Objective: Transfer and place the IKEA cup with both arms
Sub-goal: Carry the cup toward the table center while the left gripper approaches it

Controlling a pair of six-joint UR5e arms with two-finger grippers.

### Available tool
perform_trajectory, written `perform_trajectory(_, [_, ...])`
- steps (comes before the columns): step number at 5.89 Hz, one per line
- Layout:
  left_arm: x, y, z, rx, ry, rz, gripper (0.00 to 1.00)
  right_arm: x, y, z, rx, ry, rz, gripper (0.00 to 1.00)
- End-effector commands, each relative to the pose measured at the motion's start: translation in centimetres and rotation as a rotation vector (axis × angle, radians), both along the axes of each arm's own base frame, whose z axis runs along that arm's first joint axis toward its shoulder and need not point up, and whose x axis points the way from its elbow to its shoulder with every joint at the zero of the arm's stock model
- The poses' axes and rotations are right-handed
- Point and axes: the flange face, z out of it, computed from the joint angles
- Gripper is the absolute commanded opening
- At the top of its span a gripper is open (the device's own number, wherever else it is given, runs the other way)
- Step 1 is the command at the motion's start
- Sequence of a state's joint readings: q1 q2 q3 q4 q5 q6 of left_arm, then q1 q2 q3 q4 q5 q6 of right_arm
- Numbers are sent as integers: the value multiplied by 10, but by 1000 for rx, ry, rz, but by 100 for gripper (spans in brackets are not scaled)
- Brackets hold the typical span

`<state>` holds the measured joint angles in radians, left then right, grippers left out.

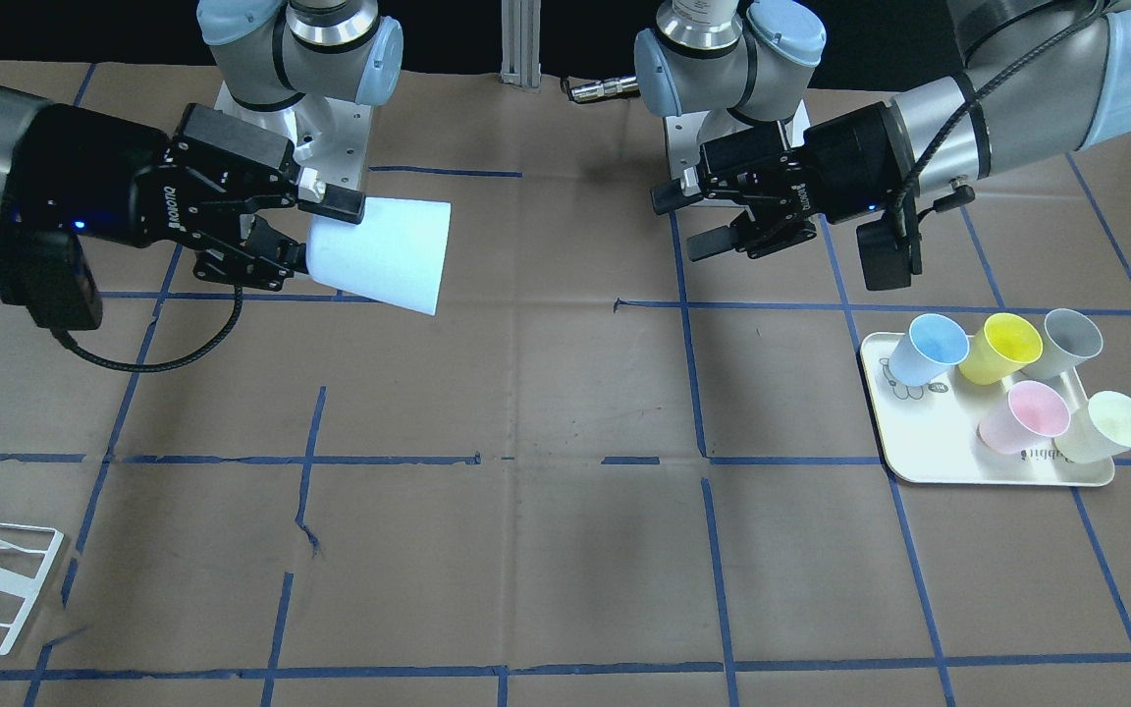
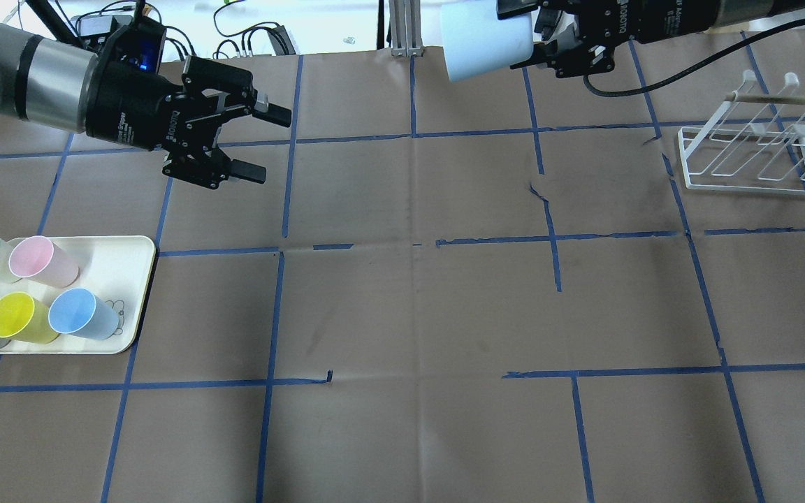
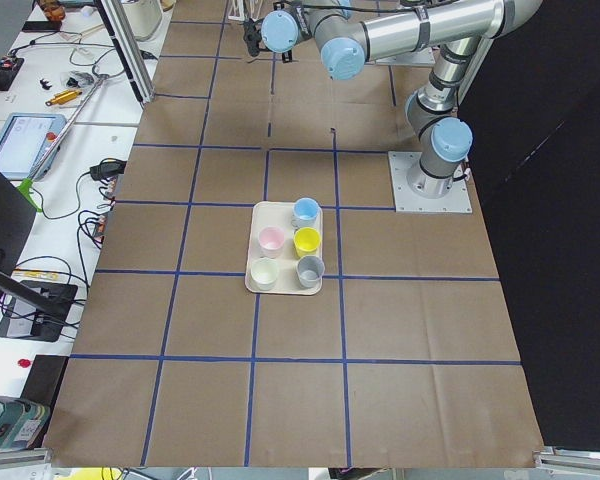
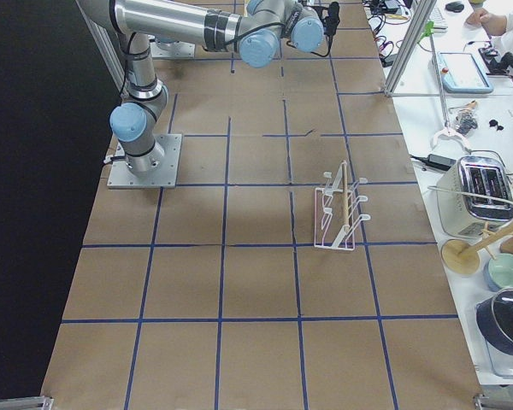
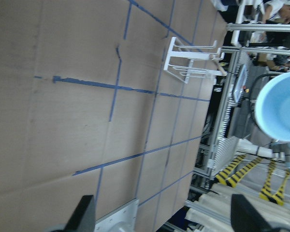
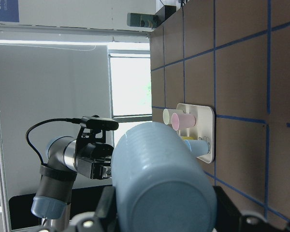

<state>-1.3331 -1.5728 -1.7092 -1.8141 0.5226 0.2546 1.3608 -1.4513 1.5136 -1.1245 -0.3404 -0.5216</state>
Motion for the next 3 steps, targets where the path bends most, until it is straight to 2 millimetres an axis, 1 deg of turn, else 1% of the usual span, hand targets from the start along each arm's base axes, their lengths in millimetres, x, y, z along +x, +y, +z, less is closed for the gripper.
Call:
perform_trajectory(1, [-14, -16, 6, -20, 223, 77, 98, 41, 25, 10, 47, -39, 51, 40])
perform_trajectory(2, [-13, -26, 0, -20, 258, 93, 98, 58, 30, 6, 61, -71, 64, 40])
perform_trajectory(3, [-30, -23, 3, -36, 268, 60, 98, 58, 30, 4, 62, -73, 63, 39])
